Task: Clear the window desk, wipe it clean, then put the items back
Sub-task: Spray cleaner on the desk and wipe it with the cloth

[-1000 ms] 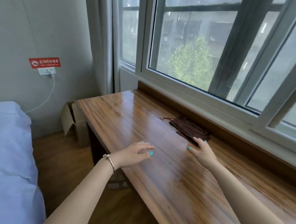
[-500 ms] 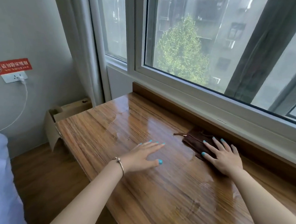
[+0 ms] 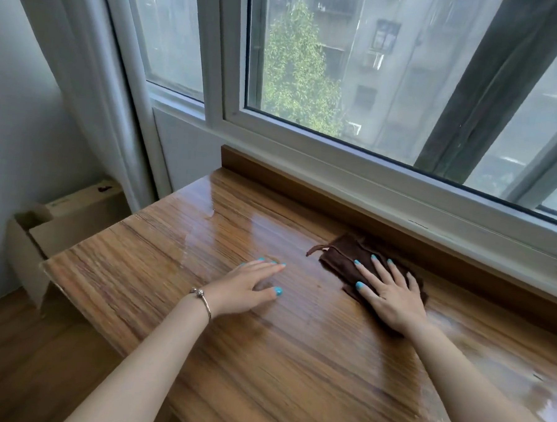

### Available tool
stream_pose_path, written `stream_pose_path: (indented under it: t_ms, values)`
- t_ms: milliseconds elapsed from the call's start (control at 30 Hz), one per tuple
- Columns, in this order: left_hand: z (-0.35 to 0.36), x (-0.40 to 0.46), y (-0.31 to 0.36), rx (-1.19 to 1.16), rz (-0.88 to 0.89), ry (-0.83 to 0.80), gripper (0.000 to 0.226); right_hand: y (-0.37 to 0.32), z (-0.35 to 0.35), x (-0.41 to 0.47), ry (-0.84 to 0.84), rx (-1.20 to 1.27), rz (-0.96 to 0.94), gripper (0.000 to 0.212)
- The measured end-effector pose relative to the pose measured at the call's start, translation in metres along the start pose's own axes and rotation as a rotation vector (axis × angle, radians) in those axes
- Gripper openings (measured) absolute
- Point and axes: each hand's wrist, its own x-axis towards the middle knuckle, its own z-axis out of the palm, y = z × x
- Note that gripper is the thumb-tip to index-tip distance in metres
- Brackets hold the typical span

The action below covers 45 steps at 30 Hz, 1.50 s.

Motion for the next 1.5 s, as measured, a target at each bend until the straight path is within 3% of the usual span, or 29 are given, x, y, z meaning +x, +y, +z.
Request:
stream_pose_path:
  t_ms: [467, 600, 733, 1033, 1333, 1500]
  values:
    - [-0.1, -0.018, -0.138, 0.081, 0.15, -0.134, 0.057, -0.211, 0.006, 0.009, -0.005, 0.171, 0.341, 0.055]
    - [-0.118, -0.017, -0.17, 0.064, 0.168, -0.137, 0.056, -0.22, -0.009, 0.012, 0.118, 0.119, 0.308, 0.055]
    - [-0.133, -0.011, -0.199, -0.003, 0.143, -0.13, 0.055, -0.219, -0.002, 0.019, 0.008, 0.022, 0.297, 0.054]
    - [-0.156, 0.032, -0.222, 0.039, 0.141, -0.133, 0.057, -0.255, -0.006, 0.113, 0.071, 0.06, 0.098, 0.062]
    - [-0.179, 0.093, -0.26, 0.089, 0.037, 0.015, 0.063, -0.283, -0.021, 0.213, 0.039, 0.065, -0.137, 0.058]
    - [-0.181, 0.114, -0.284, -0.145, -0.059, 0.013, 0.062, -0.306, -0.031, 0.254, 0.024, 0.034, -0.312, 0.055]
